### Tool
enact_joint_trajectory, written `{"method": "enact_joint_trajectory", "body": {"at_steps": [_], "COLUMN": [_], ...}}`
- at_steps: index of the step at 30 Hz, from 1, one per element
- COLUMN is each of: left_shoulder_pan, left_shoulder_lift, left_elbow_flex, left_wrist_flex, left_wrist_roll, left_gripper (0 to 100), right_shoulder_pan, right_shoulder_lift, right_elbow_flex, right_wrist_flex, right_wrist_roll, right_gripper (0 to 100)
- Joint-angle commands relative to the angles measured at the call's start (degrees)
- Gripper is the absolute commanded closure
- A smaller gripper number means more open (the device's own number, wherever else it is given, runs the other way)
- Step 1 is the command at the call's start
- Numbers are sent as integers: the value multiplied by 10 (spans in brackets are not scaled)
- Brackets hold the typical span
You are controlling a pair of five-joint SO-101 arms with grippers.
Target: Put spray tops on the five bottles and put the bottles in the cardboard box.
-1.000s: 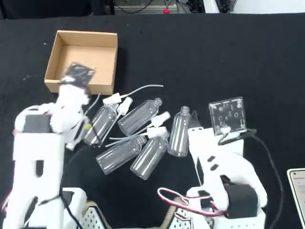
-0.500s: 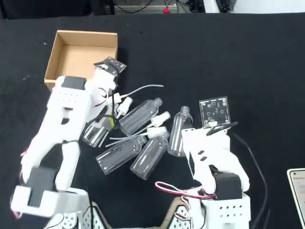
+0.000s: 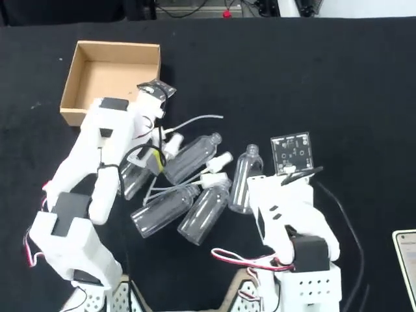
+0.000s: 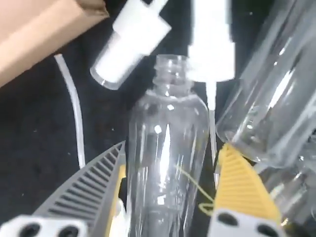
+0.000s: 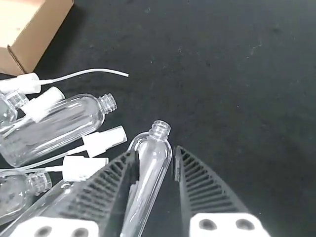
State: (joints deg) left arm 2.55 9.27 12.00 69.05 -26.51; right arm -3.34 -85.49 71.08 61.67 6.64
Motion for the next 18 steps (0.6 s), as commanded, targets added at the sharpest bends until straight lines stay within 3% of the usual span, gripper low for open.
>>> {"method": "enact_joint_trajectory", "body": {"at_steps": [1,6,10,18], "left_shoulder_pan": [-7,-7,-3,-20], "left_shoulder_lift": [10,10,8,-8], "left_elbow_flex": [-31,-14,-10,-69], "left_wrist_flex": [-14,-34,-30,117], "left_wrist_roll": [-1,-2,-2,-4], "left_gripper": [713,721,825,877], "right_shoulder_pan": [-5,-5,-5,-5], "right_shoulder_lift": [-7,-7,-7,-7], "right_elbow_flex": [-1,-1,-1,3], "right_wrist_flex": [-15,-15,-15,-16], "right_wrist_roll": [-3,-3,-3,-2], "right_gripper": [882,882,882,882]}}
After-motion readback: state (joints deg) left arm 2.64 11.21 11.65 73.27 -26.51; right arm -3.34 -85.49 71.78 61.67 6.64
